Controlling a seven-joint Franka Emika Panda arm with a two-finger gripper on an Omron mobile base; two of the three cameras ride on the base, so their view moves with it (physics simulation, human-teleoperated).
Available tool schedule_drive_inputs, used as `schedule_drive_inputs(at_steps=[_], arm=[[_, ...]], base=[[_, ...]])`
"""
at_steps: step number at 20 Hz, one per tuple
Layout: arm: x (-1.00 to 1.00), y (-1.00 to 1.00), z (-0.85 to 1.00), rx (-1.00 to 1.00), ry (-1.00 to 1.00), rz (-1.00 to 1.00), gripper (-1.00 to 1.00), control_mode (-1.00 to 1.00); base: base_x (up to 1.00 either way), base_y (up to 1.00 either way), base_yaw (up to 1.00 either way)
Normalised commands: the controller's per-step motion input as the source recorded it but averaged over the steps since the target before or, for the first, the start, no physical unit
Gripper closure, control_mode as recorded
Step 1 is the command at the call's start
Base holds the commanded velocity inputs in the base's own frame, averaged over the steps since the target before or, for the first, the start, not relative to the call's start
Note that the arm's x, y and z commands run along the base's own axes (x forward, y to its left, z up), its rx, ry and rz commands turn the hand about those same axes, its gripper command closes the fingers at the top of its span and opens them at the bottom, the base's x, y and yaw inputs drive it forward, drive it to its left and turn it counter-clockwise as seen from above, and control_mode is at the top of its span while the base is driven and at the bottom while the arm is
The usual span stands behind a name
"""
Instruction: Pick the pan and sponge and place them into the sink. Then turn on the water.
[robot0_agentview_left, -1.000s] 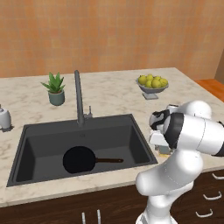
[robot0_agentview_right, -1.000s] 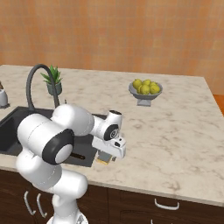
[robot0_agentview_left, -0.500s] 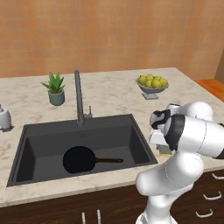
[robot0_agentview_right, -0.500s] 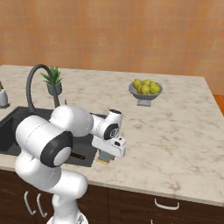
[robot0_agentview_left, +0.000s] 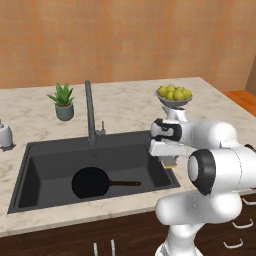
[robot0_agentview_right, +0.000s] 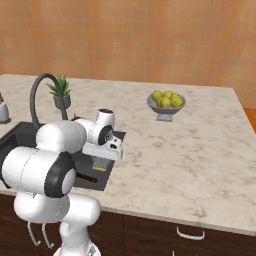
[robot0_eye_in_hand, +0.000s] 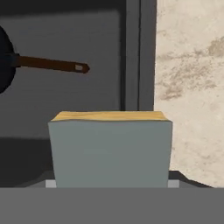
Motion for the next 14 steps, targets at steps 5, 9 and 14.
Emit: schedule_drive_inputs(at_steps=[5,9,14], arm=[[0.88,0.84,0.09,0.03,-0.07,0.48,1.00,-1.00],[0.84,0.66,-0.01,0.03,-0.01,0.55,1.00,-1.00],[0.32,0.36,-0.19,0.00,0.01,0.54,1.00,-1.00]], base=[[0.00,0.00,0.00],[0.00,0.00,0.00],[0.00,0.00,0.00]])
